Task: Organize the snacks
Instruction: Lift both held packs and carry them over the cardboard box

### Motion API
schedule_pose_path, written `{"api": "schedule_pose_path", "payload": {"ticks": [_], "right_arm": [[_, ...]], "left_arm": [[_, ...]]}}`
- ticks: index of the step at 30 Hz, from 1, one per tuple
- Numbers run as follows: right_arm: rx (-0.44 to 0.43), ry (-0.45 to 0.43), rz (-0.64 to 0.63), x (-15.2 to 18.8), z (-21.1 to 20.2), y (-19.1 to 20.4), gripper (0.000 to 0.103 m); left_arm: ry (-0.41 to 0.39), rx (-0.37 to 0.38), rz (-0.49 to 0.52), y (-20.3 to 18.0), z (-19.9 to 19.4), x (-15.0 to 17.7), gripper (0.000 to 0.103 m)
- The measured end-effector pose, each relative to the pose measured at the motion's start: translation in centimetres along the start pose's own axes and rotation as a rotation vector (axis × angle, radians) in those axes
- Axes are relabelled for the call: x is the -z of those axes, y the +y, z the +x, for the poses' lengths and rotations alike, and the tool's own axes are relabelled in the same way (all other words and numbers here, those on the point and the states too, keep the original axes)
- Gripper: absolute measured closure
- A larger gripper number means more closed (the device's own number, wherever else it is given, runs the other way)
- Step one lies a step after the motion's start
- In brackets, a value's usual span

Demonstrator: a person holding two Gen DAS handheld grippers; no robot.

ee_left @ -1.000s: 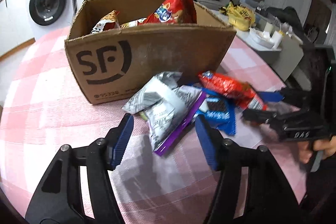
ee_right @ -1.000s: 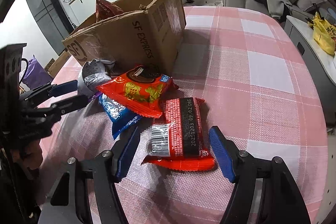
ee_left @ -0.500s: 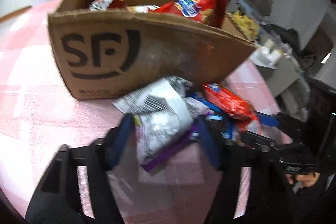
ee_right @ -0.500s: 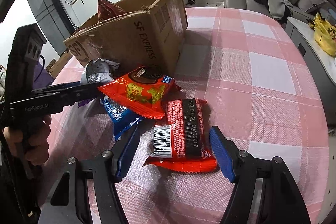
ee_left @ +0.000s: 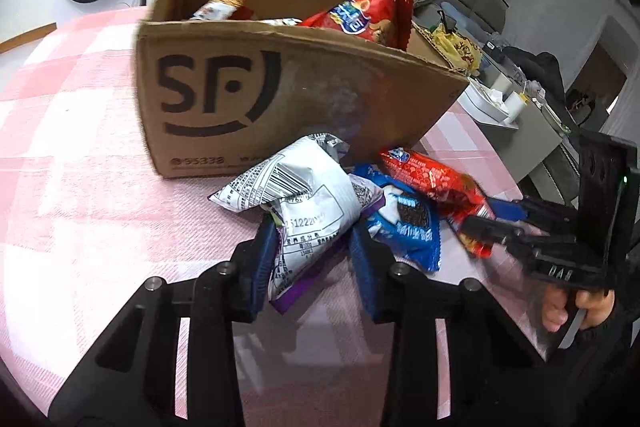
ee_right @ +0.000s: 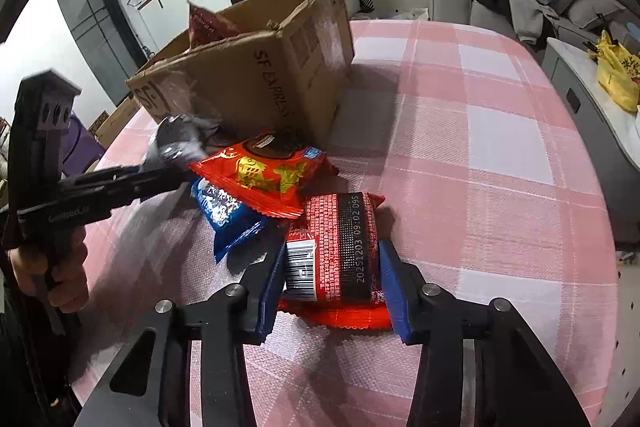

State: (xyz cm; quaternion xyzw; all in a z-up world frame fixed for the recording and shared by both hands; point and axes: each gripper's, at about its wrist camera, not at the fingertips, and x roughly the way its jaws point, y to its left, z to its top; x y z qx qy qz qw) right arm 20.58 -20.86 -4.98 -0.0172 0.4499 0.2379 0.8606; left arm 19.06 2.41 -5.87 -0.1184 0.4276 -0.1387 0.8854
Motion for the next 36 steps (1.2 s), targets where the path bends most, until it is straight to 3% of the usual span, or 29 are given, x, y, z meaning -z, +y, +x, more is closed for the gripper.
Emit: {"api": "schedule_pose_path", "payload": {"ticks": [9, 16, 25, 36], "right_arm": [[0.042, -0.089, 0.044, -0.5, -2.8, -1.3, 0.058], [-0.014, -0.17, 0.044, -0.9, -4.9, -0.2, 0.058], [-0.091, -0.3, 0.013, -1.9, -7.4, 2.3, 0.058], [-0.129, -0.36, -0.03, -4.6, -8.5, 5.5, 0.058]], "left_arm": [[-0.084, -0.048, 0.038, -0.4, -4.6, 1.9, 0.071], [-0.153, -0.089, 0.069, 0.1, -9.4, 2.7, 0.07], [-0.226, -0.118, 0.099, -0.8, -12.4, 1.6, 0.07], [-0.313, -0.168, 0.114, -1.3, -16.1, -1.5, 0.07]]}}
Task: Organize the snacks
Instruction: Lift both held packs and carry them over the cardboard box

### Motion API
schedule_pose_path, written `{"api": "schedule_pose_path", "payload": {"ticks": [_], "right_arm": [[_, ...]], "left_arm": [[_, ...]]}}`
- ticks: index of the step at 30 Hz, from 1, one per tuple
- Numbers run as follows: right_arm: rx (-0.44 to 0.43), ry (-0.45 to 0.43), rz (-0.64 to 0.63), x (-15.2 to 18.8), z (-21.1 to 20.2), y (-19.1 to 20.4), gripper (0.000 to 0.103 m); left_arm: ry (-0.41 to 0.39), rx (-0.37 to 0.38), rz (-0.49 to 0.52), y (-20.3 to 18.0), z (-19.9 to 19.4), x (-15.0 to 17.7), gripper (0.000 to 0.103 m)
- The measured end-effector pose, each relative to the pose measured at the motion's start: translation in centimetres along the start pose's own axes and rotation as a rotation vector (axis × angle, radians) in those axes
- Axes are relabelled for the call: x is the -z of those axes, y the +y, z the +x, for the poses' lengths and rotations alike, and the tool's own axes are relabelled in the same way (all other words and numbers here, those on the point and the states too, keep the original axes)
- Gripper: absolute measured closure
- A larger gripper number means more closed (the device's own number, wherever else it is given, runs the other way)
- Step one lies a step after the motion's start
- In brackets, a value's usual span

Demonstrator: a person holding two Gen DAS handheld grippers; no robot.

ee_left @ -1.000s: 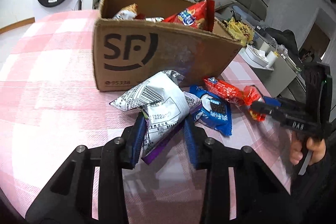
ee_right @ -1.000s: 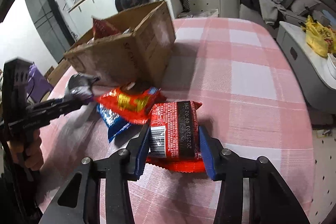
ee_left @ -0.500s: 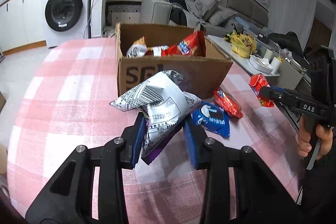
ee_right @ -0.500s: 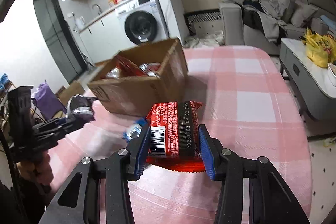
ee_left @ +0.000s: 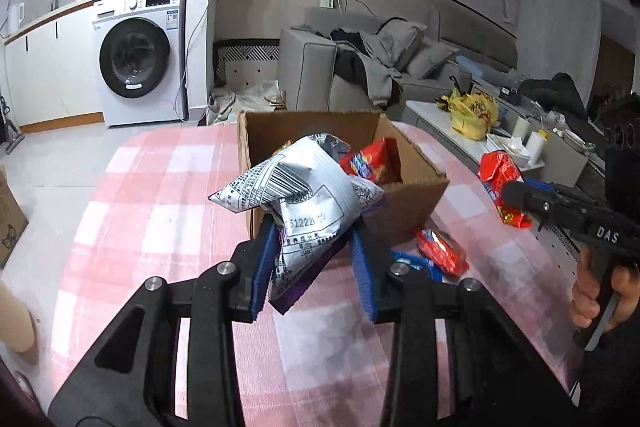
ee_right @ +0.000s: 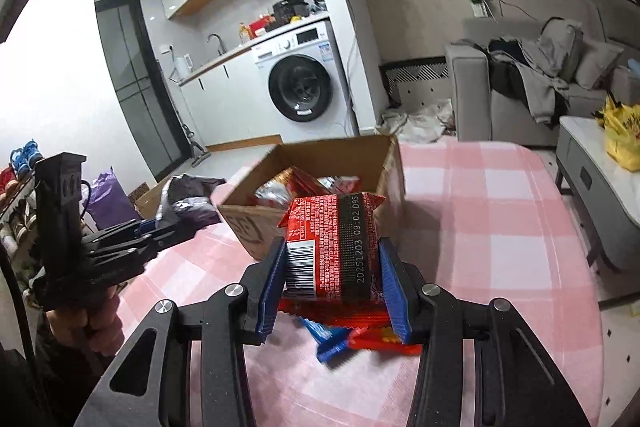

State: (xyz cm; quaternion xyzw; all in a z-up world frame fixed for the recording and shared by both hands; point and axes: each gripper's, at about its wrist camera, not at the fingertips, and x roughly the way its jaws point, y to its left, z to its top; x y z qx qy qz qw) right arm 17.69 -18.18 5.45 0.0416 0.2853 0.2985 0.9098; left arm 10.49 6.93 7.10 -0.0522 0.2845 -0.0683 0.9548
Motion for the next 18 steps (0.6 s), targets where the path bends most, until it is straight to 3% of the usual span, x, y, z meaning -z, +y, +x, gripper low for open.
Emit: {"api": "schedule_pose_path", "payload": {"ticks": [18], "right_arm": [[-0.013, -0.091, -0.004, -4.1, 1.6, 1.5, 0.057]], "left_arm": [[-0.07, -0.03, 0.021, 0.5, 1.6, -5.6, 0.07]]}}
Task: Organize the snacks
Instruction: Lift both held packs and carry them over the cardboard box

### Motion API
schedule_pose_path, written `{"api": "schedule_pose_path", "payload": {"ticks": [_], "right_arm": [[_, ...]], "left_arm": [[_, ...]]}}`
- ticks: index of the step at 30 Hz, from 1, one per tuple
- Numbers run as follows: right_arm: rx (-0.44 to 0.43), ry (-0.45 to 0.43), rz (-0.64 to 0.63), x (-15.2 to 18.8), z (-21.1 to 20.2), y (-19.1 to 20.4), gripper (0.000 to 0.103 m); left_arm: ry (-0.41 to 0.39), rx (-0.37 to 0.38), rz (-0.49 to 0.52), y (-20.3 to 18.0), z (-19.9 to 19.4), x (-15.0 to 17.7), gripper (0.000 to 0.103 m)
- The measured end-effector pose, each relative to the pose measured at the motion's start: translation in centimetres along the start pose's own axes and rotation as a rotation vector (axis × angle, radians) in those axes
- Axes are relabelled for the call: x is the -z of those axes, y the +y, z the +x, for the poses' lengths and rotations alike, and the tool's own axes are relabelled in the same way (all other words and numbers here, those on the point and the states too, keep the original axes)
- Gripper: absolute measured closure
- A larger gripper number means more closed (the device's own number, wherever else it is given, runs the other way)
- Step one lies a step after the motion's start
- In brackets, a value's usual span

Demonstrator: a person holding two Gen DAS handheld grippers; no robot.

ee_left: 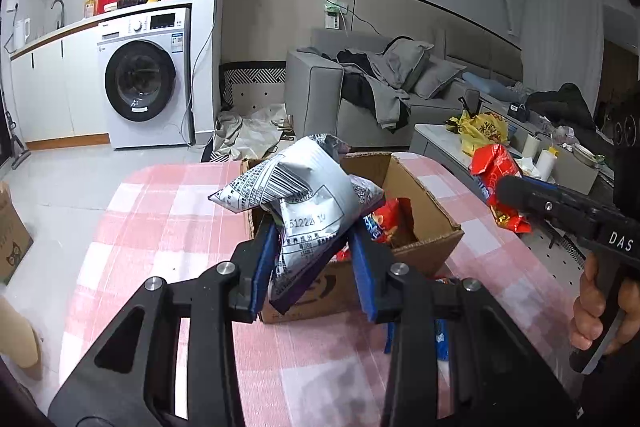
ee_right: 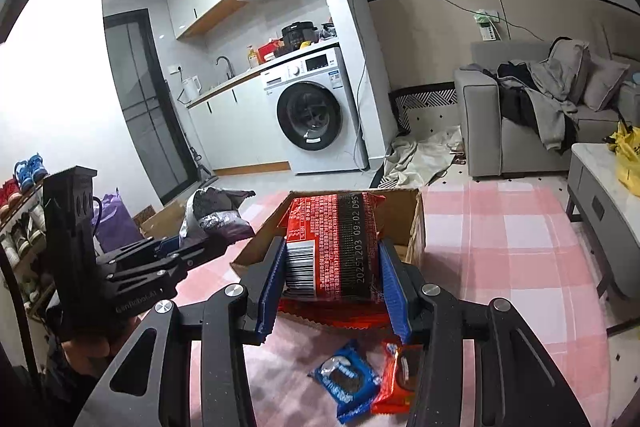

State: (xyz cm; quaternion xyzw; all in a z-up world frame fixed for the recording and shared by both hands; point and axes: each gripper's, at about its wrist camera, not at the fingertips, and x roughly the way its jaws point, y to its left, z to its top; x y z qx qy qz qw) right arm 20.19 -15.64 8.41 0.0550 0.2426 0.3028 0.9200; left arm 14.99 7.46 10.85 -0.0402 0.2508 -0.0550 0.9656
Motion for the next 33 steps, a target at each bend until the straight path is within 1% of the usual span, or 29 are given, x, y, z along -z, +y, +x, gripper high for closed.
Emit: {"api": "schedule_pose_path", "payload": {"ticks": [8, 13, 20, 33], "right_arm": [[0.014, -0.015, 0.011, -0.8, 1.6, -0.4, 0.057], [0.019, -0.014, 0.03, -1.2, 2.8, -1.0, 0.057], [0.025, -0.014, 0.036, -1.5, 4.0, -1.3, 0.057], [0.023, 0.01, 0.091, -1.0, 7.0, -2.7, 0.058]], "left_arm": [[0.003, -0.005, 0.021, -0.9, 2.8, -1.0, 0.07], [0.007, -0.003, 0.031, -0.9, 4.5, -0.2, 0.07], [0.011, -0.011, 0.044, -1.1, 6.9, -0.9, 0.07], [0.044, -0.028, 0.036, -0.5, 11.3, -0.9, 0.07]]}}
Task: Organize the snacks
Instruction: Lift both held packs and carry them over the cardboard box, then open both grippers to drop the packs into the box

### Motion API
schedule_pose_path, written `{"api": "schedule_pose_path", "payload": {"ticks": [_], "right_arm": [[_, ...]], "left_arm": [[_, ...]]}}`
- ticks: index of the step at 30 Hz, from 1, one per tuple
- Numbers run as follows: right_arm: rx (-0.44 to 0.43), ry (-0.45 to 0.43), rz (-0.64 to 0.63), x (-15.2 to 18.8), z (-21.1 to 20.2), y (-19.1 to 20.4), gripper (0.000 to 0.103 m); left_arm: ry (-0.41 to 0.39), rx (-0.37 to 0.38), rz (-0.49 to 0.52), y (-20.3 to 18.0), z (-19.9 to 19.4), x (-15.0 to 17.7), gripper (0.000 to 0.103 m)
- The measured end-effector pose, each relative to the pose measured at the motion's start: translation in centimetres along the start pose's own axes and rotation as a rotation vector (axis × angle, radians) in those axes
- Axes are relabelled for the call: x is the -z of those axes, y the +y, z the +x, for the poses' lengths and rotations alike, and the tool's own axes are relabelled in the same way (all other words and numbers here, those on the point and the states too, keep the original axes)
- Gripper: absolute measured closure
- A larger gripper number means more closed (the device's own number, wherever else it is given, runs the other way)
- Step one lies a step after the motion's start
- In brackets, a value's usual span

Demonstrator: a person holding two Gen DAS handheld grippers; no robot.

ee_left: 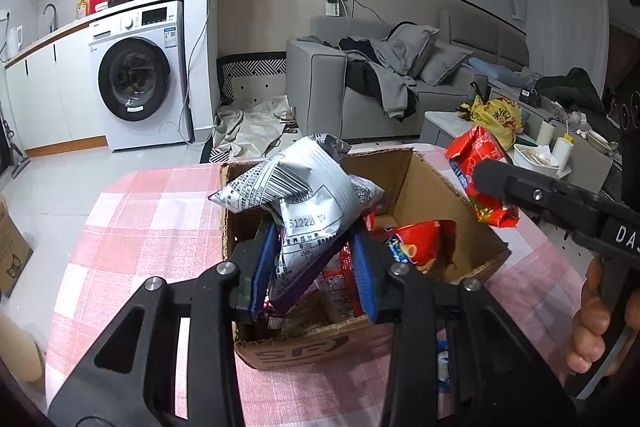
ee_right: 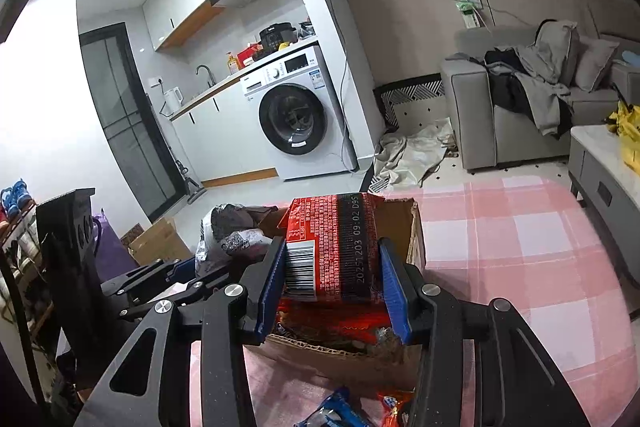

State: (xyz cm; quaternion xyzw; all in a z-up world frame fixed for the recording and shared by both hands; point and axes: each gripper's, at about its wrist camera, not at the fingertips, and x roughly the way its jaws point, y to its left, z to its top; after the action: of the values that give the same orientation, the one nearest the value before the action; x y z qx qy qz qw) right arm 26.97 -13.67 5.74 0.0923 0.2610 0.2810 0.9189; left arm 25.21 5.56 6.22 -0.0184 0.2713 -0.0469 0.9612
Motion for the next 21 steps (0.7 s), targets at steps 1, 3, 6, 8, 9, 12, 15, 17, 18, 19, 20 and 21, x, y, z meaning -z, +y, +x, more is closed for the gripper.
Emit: {"api": "schedule_pose_path", "payload": {"ticks": [1, 3, 6, 8, 9, 12, 15, 17, 18, 19, 20, 21], "right_arm": [[0.0, 0.002, 0.004, 0.1, 0.3, -0.1, 0.057], [-0.002, 0.011, 0.005, 0.2, 0.9, -0.2, 0.057], [0.003, 0.013, -0.004, 0.3, 1.6, -0.1, 0.057], [0.008, 0.014, -0.006, 0.5, 2.0, -0.2, 0.057], [0.009, 0.012, -0.006, 0.5, 2.0, -0.1, 0.057], [0.016, 0.02, -0.006, 0.6, 2.8, -0.3, 0.057], [0.016, 0.03, 0.0, 0.8, 3.4, -0.4, 0.058], [0.012, 0.037, 0.003, 0.9, 3.7, -0.5, 0.058], [0.015, 0.037, 0.003, 0.9, 3.8, -0.5, 0.058], [0.013, 0.038, 0.003, 0.9, 3.8, -0.6, 0.058], [0.008, 0.041, 0.003, 0.9, 3.8, -0.6, 0.058], [0.008, 0.042, -0.001, 0.9, 3.8, -0.6, 0.057]], "left_arm": [[0.002, -0.001, 0.0, 0.0, 0.3, 0.1, 0.07], [0.008, 0.001, 0.001, 0.0, 0.9, 0.1, 0.07], [0.015, 0.006, 0.001, -0.1, 2.0, 0.2, 0.07], [0.017, 0.007, 0.003, -0.2, 2.6, 0.2, 0.07], [0.023, 0.007, 0.005, -0.2, 3.1, 0.3, 0.07], [0.033, 0.012, 0.003, 0.0, 4.2, 0.1, 0.07], [0.045, 0.011, 0.012, 0.0, 5.1, 0.5, 0.07], [0.05, 0.008, 0.015, 0.0, 5.6, 0.5, 0.07], [0.053, 0.008, 0.012, 0.1, 6.0, 0.6, 0.07], [0.057, 0.009, 0.011, 0.2, 6.1, 0.5, 0.07], [0.058, 0.009, 0.01, 0.2, 6.5, 0.6, 0.07], [0.058, 0.01, 0.011, 0.2, 6.5, 0.6, 0.07]]}}
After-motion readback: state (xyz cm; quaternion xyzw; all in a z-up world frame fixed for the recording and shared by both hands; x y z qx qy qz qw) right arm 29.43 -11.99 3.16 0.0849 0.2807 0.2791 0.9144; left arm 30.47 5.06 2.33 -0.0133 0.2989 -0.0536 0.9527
